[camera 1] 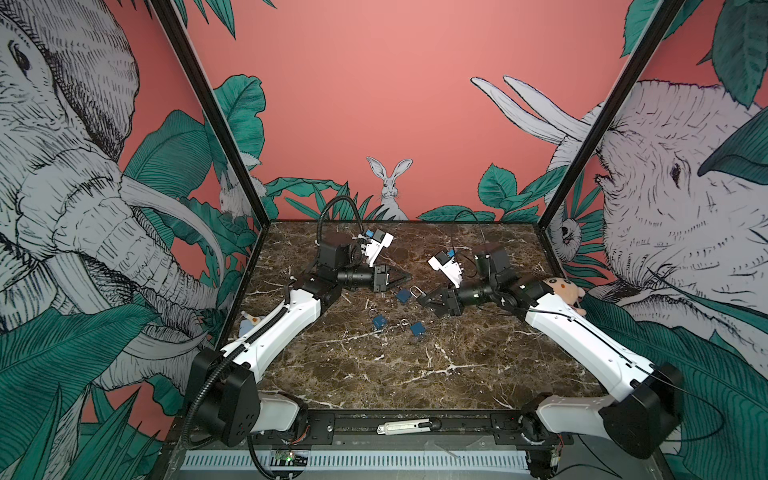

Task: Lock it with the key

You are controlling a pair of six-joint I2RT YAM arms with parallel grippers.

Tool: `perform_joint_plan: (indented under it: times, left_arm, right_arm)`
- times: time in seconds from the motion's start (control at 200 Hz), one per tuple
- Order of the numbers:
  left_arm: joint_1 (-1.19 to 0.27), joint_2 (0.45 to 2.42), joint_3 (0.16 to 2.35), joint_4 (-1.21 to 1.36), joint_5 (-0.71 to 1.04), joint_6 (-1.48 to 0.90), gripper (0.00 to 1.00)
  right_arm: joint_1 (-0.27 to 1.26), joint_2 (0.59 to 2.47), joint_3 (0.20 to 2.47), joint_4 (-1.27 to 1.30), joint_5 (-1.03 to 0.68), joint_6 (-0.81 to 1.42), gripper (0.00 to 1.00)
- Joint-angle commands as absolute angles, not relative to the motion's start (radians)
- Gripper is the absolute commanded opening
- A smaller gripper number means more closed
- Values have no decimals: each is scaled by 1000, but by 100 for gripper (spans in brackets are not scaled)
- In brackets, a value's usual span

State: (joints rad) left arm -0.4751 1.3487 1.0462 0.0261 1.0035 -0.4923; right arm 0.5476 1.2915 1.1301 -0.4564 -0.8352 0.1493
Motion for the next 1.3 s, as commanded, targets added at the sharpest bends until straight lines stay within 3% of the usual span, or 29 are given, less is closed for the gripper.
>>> perform_joint_plan:
  times: [0.0, 1.29]
  left_arm:
    - [-476, 1321, 1034, 49, 1065, -503, 30]
    - [-482, 1360, 1012, 22, 1115, -476, 24]
  right_arm:
    - [541, 1295, 1134, -395, -885, 157, 0]
    - [539, 1327, 1155, -339, -938, 206, 0]
